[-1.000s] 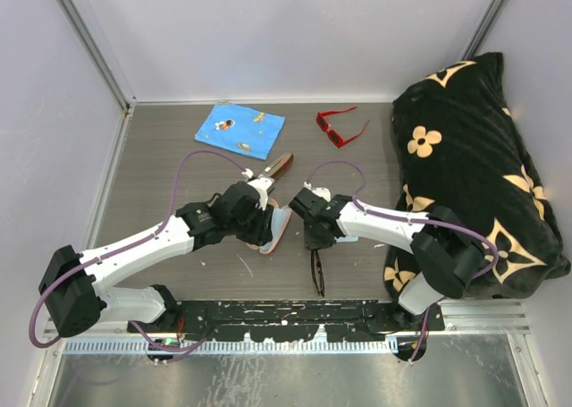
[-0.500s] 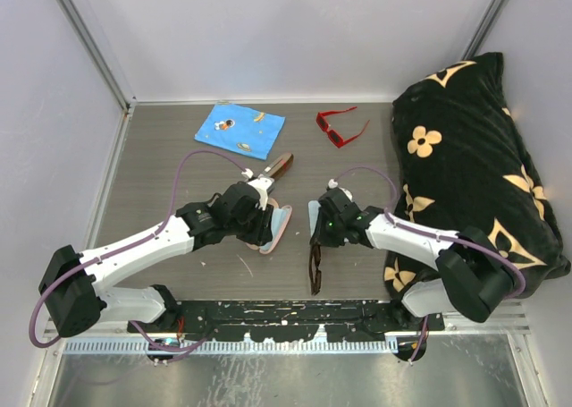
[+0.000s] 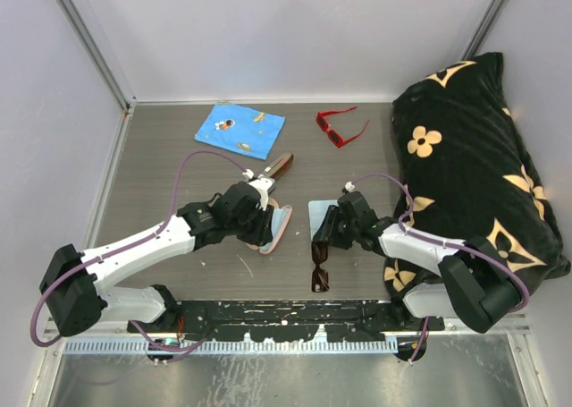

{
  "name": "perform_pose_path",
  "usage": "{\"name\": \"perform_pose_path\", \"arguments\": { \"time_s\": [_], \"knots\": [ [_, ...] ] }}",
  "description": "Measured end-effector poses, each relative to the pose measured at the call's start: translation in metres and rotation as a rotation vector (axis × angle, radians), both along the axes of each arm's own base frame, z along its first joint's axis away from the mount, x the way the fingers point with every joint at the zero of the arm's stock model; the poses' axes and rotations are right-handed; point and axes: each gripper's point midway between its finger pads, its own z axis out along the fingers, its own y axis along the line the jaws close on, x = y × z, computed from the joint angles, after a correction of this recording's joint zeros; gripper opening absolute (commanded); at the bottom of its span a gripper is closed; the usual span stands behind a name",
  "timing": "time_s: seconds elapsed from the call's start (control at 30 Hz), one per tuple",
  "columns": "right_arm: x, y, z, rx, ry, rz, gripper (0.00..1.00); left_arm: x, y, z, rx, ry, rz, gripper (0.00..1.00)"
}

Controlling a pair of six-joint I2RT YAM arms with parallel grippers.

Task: Organize the sunglasses
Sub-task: Adjust the sunglasses at the center of the board, then pick up the sunglasses from the center of the board.

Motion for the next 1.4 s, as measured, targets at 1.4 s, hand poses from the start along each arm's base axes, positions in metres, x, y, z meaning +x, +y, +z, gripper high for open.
{"name": "perform_pose_path", "arguments": {
  "time_s": [1.4],
  "knots": [
    [-0.057,-0.002,0.007,-0.501,0.084,0.220,0.39,0.005,0.001,-0.006,0.017,0.011,0.010,0.35]
  ]
}}
